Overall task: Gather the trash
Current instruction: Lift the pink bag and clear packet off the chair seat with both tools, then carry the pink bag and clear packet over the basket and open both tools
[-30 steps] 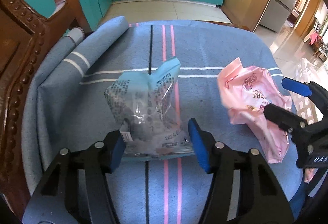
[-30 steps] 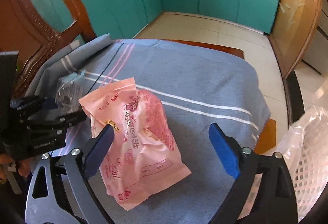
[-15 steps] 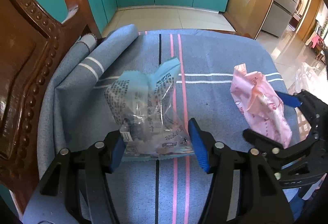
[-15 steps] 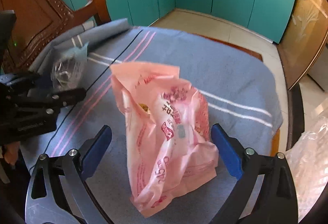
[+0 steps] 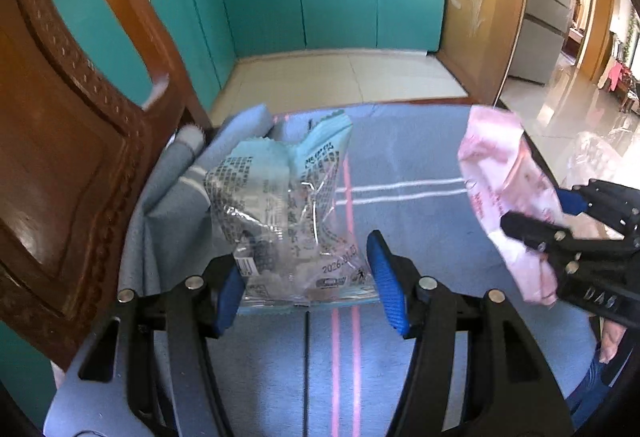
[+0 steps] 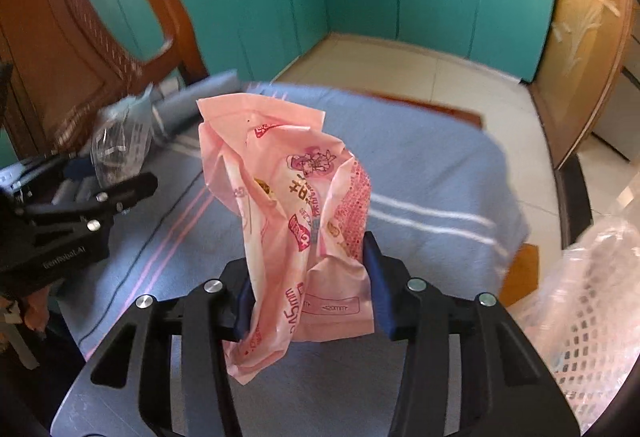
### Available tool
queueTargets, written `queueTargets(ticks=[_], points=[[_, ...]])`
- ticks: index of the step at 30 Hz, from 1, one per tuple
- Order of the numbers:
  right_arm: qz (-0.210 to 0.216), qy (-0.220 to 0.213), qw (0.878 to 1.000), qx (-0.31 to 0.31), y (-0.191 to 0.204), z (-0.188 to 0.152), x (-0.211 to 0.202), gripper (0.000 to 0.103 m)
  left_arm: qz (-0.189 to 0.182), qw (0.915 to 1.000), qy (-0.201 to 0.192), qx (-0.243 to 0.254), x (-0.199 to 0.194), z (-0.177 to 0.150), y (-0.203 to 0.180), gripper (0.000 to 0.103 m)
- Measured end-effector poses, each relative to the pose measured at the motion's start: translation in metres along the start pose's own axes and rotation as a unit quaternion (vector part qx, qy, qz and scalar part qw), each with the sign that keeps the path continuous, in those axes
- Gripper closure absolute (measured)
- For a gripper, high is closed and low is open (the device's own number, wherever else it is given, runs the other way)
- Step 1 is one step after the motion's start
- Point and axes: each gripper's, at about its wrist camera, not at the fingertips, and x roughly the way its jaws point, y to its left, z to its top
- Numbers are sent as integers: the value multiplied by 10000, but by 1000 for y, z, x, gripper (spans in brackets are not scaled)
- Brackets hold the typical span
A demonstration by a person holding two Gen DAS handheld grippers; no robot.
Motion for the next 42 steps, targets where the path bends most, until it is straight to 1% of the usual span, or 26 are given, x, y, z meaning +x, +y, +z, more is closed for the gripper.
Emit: queueTargets(ticks=[2, 7, 11, 13, 14, 16, 17, 19, 22, 25, 26, 28, 31, 32, 33, 35, 37, 38, 42], points=[[-37, -184, 9998, 99, -8, -1, -16, 56, -57, 9999, -97, 60, -9, 2, -8, 44], [-271, -545, 9972, 441, -41, -5, -56, 56, -371, 9983, -340, 278, -35, 7, -43, 44], [-580, -855, 9909, 865, -82, -17, -94, 56, -631, 9958, -462, 466, -46, 11, -77, 44], [-682, -968, 9873, 1058, -100, -25, -109, 56, -829, 9937, -472, 594, -46, 15, -100, 44], [-766, -1064, 9836, 1240, -115, -32, -122, 56, -951, 9923, -453, 650, -47, 15, -109, 44], [-863, -1172, 9783, 1473, -135, -42, -138, 56, -1297, 9880, -357, 756, -48, 15, -136, 44], [-924, -1230, 9743, 1644, -149, -49, -147, 56, -1400, 9865, -320, 789, -48, 14, -144, 44], [-1019, -1302, 9661, 1983, -176, -64, -164, 56, -1691, 9810, -207, 927, -49, 11, -173, 44], [-1166, -1389, 9553, 2334, -201, -83, -185, 56, -1952, 9739, -153, 1148, -49, 8, -210, 44], [-1311, -1406, 9487, 2510, -215, -98, -196, 56, -2270, 9650, -23, 1311, -44, 6, -247, 44], [-1353, -1381, 9464, 2587, -220, -103, -199, 56, -2416, 9607, 64, 1363, -41, 4, -261, 44], [-1366, -1319, 9440, 2699, -227, -109, -200, 56, -2546, 9561, 178, 1443, -37, 0, -281, 43], [-1345, -1201, 9437, 2772, -235, -116, -199, 56, -2620, 9523, 240, 1547, -28, -6, -300, 35], [-1363, -1162, 9441, 2767, -236, -118, -199, 56, -2623, 9518, 255, 1572, -27, -8, -303, 29], [-1368, -1147, 9446, 2756, -236, -117, -198, 56, -2612, 9517, 257, 1595, -26, -9, -306, 24], [-1389, -1109, 9450, 2747, -239, -119, -198, 53, -2549, 9532, 208, 1614, -25, -8, -309, 19], [-1366, -1070, 9448, 2779, -241, -119, -197, 46, -2482, 9556, 107, 1585, -27, -7, -305, 15], [-1334, -1060, 9444, 2813, -242, -119, -197, 44, -2458, 9567, 94, 1555, -27, -7, -303, 14], [-1298, -1123, 9432, 2845, -240, -117, -199, 29, -2330, 9638, -8, 1297, -30, -1, -283, 13]])
